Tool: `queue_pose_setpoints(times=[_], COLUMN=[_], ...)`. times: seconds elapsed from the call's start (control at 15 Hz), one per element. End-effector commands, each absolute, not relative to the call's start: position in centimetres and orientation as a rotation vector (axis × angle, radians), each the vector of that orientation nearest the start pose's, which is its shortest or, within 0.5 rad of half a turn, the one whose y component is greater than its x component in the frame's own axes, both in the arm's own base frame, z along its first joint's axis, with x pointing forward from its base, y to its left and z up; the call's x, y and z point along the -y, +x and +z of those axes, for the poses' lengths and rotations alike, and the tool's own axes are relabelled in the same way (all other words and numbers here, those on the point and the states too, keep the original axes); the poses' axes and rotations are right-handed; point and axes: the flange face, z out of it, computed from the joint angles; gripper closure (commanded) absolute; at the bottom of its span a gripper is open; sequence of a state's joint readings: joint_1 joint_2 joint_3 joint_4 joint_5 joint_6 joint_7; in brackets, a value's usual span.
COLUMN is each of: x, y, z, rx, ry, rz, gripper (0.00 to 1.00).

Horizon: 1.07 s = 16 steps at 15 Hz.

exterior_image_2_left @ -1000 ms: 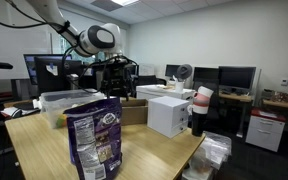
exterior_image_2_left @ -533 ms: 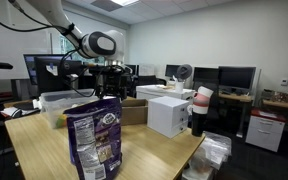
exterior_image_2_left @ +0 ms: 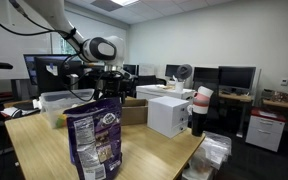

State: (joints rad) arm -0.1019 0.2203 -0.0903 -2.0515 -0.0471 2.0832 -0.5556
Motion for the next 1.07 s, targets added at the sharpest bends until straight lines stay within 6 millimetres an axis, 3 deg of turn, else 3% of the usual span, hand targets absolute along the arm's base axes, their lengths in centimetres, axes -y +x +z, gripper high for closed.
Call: queue_pose_setpoints(times=[0.0, 0.33, 1.0], x=[11.2, 11.1, 10.6], y=[54.9, 55.4, 53.2], z=[30.9, 30.8, 28.2], rx=[0.616, 0.585, 0.529], ry=[-3.036, -3.109, -3.092], rz=[0.289, 0.187, 0.246], gripper=[0.00, 0.00, 0.00])
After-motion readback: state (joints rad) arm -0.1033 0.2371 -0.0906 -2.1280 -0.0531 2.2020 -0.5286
